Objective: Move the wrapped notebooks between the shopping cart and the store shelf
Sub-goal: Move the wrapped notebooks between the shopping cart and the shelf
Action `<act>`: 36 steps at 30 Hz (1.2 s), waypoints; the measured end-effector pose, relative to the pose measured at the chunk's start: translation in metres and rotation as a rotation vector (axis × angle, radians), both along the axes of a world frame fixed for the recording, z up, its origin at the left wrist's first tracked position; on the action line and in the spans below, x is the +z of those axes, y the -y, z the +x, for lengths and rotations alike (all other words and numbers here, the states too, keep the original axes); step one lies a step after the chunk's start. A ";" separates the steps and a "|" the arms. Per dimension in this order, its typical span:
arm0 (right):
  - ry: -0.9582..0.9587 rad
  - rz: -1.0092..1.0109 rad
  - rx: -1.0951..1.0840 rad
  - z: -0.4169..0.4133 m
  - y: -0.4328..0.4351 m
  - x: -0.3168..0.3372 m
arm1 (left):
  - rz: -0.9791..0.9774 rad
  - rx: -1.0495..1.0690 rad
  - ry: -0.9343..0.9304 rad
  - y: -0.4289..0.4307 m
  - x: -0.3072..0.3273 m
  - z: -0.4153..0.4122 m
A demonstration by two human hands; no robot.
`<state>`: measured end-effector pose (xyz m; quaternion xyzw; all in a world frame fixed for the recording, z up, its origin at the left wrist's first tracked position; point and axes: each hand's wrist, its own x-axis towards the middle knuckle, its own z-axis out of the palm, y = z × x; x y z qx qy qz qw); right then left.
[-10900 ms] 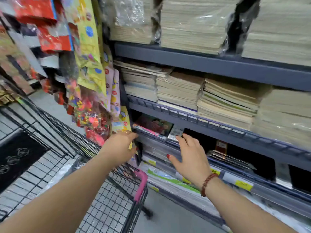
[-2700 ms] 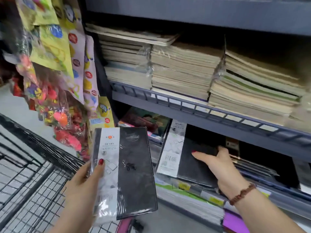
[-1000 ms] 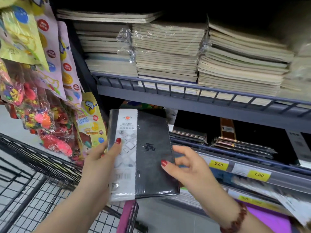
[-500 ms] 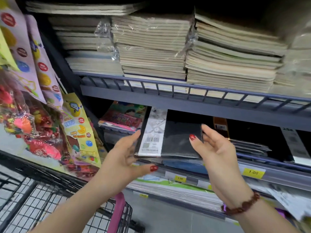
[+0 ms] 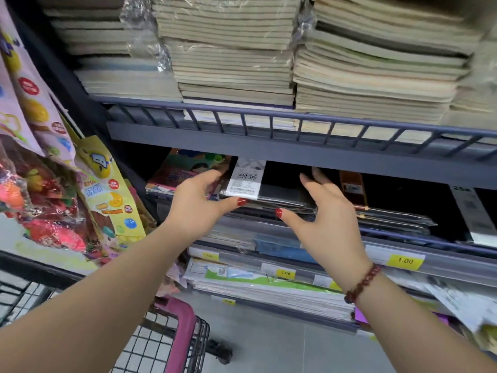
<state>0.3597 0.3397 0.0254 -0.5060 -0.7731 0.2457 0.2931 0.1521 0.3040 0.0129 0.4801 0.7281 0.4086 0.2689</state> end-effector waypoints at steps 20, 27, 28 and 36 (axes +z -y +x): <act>0.040 -0.186 -0.170 -0.005 -0.025 -0.027 | -0.120 -0.068 -0.243 -0.021 -0.006 -0.007; 0.031 -0.143 -0.209 -0.005 -0.026 -0.029 | -0.086 -0.044 -0.261 -0.028 -0.010 -0.010; 0.033 -0.142 -0.202 -0.005 -0.026 -0.031 | -0.083 -0.059 -0.226 -0.026 -0.012 -0.011; -0.055 -0.080 -0.177 -0.004 -0.024 -0.043 | -0.047 -0.138 -0.003 -0.024 -0.020 -0.013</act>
